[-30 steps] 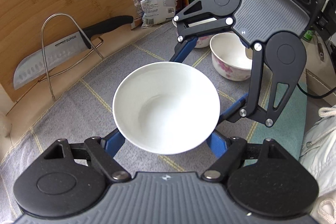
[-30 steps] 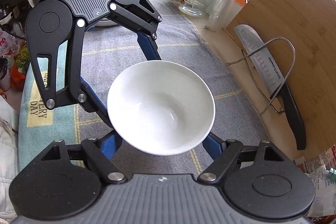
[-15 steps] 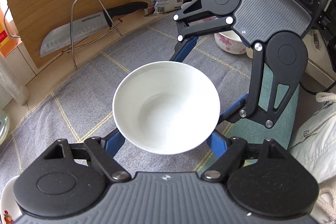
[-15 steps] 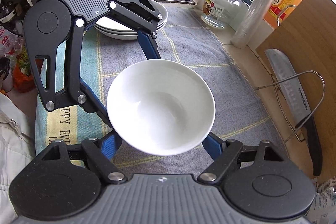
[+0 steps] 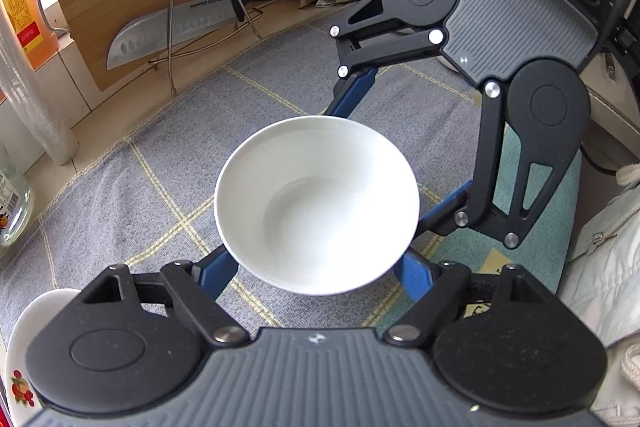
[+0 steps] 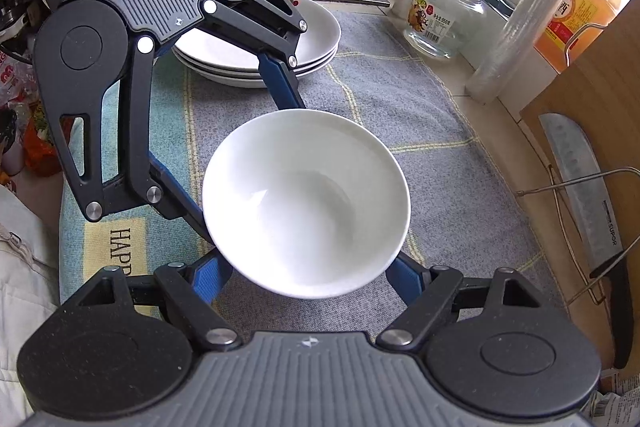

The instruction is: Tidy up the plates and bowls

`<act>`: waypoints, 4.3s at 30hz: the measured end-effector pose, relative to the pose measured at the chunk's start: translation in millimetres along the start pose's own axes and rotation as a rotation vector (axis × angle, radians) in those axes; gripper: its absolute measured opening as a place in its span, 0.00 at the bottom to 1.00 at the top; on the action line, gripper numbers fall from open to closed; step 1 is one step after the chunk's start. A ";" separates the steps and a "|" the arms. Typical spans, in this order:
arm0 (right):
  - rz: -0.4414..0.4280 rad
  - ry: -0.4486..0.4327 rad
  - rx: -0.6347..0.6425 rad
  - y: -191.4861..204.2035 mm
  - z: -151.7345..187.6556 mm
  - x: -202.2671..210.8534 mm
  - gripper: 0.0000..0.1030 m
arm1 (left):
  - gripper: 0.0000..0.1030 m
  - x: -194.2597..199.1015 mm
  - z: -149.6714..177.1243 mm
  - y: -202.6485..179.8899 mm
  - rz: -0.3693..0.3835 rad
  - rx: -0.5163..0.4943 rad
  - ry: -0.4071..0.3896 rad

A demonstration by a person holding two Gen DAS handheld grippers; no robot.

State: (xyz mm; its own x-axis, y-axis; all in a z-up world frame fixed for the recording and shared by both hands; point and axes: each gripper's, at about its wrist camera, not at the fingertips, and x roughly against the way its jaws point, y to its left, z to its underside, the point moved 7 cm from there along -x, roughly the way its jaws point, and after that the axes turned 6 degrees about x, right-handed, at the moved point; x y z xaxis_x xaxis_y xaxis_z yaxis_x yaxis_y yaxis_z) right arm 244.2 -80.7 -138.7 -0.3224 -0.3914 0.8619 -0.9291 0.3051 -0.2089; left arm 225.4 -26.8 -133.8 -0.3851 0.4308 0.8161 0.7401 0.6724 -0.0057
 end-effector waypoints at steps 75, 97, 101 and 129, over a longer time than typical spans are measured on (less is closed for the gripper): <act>0.559 0.069 -0.813 -8.8 163.2 113.6 1.00 | 0.99 0.8 -78.3 -86.6 0.044 0.143 -0.324; 0.410 -0.063 -0.873 -69.6 263.9 142.3 1.00 | 0.99 -133.7 -112.2 -185.9 0.043 0.179 -0.112; 0.372 -0.077 -0.882 -76.8 271.7 141.8 1.00 | 0.99 -146.3 -115.5 -194.2 0.045 0.190 -0.105; 0.246 -0.108 -0.806 -93.4 268.8 131.6 0.89 | 0.96 -149.1 -143.2 -203.8 -0.044 0.166 -0.208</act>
State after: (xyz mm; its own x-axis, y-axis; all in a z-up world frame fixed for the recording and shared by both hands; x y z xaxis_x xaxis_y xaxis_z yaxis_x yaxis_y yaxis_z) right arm 239.8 -394.0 -130.0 -0.5522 -0.3008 0.7776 -0.4301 0.9017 0.0434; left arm 211.0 -314.2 -171.5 -0.5325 0.5022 0.6814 0.6262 0.7754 -0.0821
